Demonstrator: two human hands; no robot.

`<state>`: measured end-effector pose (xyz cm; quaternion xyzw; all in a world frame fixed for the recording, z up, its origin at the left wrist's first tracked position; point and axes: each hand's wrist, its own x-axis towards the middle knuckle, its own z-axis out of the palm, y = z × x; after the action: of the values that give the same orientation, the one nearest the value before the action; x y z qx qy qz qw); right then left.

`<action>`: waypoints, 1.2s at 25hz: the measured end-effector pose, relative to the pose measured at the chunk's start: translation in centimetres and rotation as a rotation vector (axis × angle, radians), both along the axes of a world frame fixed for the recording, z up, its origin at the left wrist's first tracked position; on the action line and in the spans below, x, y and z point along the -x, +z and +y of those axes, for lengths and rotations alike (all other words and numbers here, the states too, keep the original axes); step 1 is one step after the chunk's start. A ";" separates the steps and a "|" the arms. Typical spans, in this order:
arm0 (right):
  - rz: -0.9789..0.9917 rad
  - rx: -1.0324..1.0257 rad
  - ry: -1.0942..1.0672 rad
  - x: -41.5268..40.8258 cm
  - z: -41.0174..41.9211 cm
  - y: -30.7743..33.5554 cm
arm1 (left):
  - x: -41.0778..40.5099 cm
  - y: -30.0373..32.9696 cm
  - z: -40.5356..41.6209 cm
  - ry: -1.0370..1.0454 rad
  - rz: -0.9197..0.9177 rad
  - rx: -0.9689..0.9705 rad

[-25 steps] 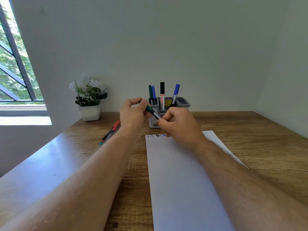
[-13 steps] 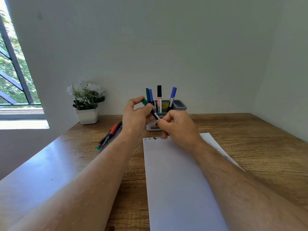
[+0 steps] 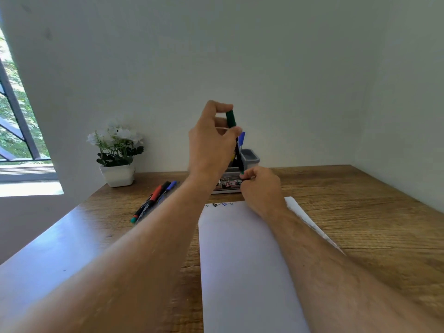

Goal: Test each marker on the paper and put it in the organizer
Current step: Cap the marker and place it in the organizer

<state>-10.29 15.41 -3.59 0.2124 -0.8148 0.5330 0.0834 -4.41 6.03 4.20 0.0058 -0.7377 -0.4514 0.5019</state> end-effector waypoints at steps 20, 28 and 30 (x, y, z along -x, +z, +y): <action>-0.067 -0.151 0.007 0.0 -0.9 -0.3 | 11.6 2.2 -1.2 0.513 -0.434 0.517; -0.057 -0.159 0.005 -0.1 -0.8 -0.2 | 11.1 1.5 -1.3 0.600 -0.511 0.653; -0.059 -0.172 0.011 -0.1 -0.7 -0.2 | 10.0 1.9 -1.2 0.546 -0.446 0.585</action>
<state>-10.15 14.69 -3.74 0.2075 -0.8585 0.4674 0.0378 -14.38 4.80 6.12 0.1549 -0.8957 -0.0631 0.4121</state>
